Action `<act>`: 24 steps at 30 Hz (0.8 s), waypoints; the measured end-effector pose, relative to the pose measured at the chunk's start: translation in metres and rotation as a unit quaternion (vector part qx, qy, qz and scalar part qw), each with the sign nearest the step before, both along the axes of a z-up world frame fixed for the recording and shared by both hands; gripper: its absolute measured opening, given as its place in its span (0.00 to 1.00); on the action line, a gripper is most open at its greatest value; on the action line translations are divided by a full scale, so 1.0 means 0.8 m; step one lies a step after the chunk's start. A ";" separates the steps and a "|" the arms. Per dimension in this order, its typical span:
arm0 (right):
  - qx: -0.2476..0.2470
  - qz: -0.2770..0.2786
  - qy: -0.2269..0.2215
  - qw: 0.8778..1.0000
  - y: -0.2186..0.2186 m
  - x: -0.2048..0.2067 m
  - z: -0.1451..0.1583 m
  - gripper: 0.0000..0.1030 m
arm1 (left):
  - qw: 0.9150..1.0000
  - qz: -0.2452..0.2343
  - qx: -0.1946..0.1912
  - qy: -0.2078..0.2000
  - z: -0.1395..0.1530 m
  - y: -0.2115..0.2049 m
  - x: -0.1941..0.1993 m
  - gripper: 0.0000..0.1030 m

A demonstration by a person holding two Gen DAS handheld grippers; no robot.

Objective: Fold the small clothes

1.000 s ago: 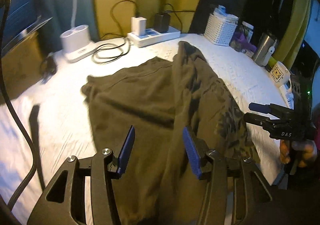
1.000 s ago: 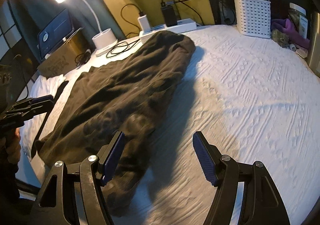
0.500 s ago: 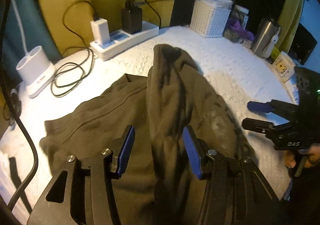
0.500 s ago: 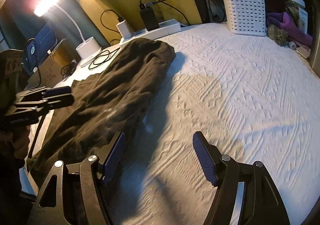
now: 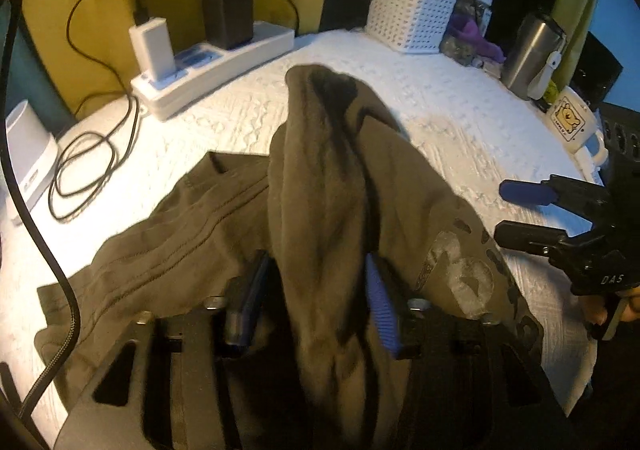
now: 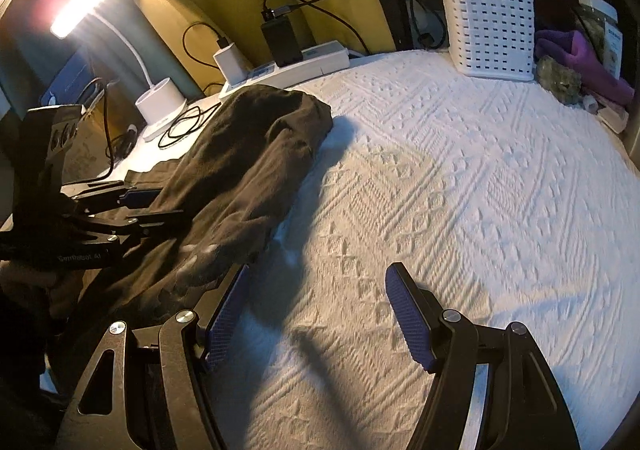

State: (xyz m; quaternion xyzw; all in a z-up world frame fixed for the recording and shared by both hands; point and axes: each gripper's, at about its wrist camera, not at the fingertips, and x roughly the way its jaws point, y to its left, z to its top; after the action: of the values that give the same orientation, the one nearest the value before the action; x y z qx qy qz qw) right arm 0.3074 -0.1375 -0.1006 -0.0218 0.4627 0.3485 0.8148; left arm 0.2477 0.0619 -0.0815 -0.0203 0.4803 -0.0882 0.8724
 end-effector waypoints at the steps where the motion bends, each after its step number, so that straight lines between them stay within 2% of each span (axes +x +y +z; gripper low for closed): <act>1: -0.001 0.000 0.000 1.000 0.001 0.000 0.000 0.70 | 1.000 -0.004 -0.003 -0.002 0.003 -0.001 -0.001 0.19; 3: -0.004 -0.001 0.000 1.000 0.003 0.000 0.000 0.70 | 1.000 -0.006 0.000 -0.017 0.010 -0.002 -0.005 0.09; 12: 0.000 0.018 -0.012 1.000 0.030 -0.022 0.014 0.70 | 0.996 0.023 0.004 -0.090 0.076 0.011 -0.054 0.08; 18: 0.003 0.052 -0.015 0.999 0.072 -0.050 0.017 0.70 | 0.994 0.054 0.005 -0.099 0.092 0.041 -0.087 0.08; 24: 0.001 0.064 -0.027 0.998 0.097 -0.068 0.011 0.70 | 0.992 0.095 -0.021 -0.083 0.078 0.073 -0.104 0.10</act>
State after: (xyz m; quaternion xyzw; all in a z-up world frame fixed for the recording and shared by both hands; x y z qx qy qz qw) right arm 0.2531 -0.0596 -0.0914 -0.0601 0.4378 0.3992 0.8034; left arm 0.1648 0.1205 -0.0187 -0.0766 0.4005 -0.0162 0.9129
